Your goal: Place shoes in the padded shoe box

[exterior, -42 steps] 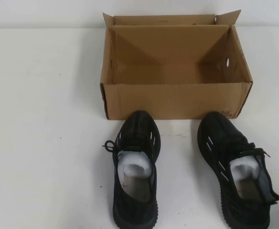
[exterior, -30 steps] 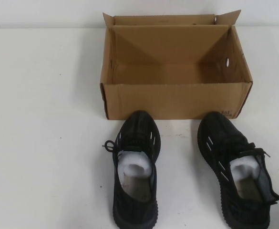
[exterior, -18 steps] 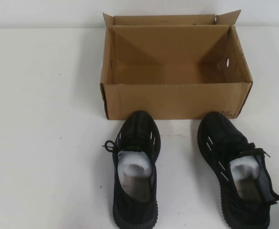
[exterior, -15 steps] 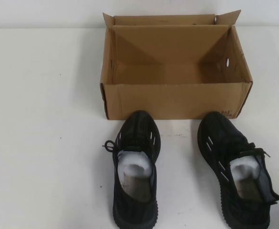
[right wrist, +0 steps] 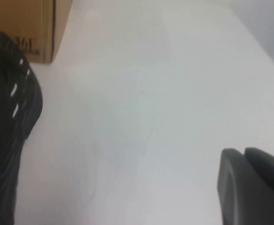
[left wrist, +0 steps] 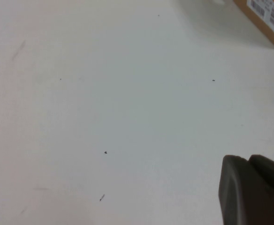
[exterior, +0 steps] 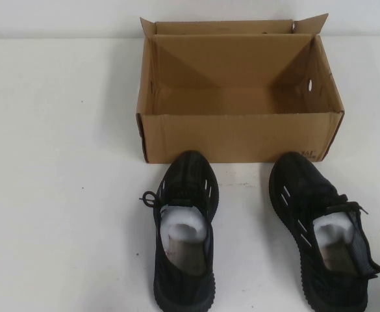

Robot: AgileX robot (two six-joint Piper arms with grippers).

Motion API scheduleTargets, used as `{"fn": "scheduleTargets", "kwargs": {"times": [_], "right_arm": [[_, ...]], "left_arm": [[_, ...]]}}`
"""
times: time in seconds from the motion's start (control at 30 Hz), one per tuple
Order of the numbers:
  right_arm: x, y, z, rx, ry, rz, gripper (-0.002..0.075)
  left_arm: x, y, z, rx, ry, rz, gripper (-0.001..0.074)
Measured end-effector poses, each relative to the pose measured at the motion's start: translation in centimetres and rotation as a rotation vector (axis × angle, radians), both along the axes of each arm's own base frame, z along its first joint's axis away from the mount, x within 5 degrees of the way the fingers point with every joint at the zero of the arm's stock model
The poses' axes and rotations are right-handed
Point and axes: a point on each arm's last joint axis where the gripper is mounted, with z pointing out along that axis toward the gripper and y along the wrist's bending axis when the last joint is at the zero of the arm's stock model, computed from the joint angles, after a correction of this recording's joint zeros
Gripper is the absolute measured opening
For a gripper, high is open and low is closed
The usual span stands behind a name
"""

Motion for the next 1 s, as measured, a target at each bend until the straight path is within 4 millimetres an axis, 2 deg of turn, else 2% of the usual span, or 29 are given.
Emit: {"fn": "scheduleTargets", "kwargs": {"times": [0.27, 0.6, 0.77, 1.0], "right_arm": [[0.2, 0.1, 0.7, 0.007, -0.075, 0.009, -0.0008], [0.3, 0.8, 1.3, 0.329, -0.156, 0.017, -0.0008], [0.3, 1.0, 1.9, 0.571, -0.221, 0.009, -0.0008], [0.4, 0.9, 2.5, 0.749, -0.285, -0.01, -0.0008]], "left_arm": [[0.0, 0.0, 0.0, 0.0, 0.0, 0.0, 0.0], [0.0, 0.0, 0.0, 0.0, 0.0, 0.0, 0.0], [0.0, 0.0, 0.0, 0.0, 0.0, 0.0, 0.0], [0.0, 0.0, 0.0, 0.0, 0.0, 0.0, 0.0]]}}
